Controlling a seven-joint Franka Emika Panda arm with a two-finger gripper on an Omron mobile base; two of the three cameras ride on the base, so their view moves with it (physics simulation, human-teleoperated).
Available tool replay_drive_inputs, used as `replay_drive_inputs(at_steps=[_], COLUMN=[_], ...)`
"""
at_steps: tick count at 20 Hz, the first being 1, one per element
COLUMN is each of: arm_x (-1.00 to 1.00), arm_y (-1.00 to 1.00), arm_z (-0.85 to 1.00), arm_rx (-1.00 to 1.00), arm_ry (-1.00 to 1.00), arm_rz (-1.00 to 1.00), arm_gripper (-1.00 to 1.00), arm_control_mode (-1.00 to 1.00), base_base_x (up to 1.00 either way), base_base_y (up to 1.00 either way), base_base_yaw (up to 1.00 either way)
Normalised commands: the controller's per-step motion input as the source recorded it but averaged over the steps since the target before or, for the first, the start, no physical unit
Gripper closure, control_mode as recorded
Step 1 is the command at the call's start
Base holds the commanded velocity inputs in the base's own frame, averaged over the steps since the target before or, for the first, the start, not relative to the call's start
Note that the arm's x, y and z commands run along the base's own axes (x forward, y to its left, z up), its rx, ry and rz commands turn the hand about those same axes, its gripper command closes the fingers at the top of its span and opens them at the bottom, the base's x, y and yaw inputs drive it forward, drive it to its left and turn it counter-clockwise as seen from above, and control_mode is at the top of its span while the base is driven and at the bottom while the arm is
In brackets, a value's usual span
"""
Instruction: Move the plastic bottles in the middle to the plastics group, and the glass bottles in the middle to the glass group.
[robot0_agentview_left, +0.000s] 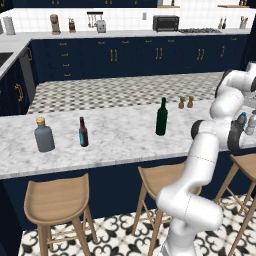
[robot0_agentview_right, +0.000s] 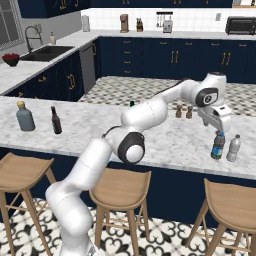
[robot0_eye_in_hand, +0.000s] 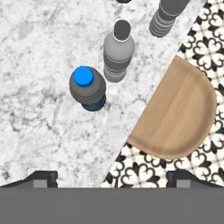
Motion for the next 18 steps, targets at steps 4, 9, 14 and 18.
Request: replay_drive_inputs(at_steps=[4, 9, 14, 18], arm_x=[-0.59, -0.01, 0.16, 0.01], arm_y=[0.98, 1.00, 1.00, 0.88], arm_z=[0.01, -0.01, 0.00, -0.01], arm_rx=[-0.09, -0.14, -0.03, 0.00], arm_ry=[0.01, 0.02, -0.16, -0.42], arm_rz=[0.20, 0.47, 0.38, 0.15], arm_gripper=[-1.00, -1.00, -1.00, -1.00], arm_control_mode=[-1.00, -1.00, -1.00, -1.00], base_base_x=[0.00, 0.00, 0.00, 0.00], base_base_y=[0.00, 0.00, 0.00, 0.00], base_base_yaw=[0.00, 0.00, 0.00, 0.00])
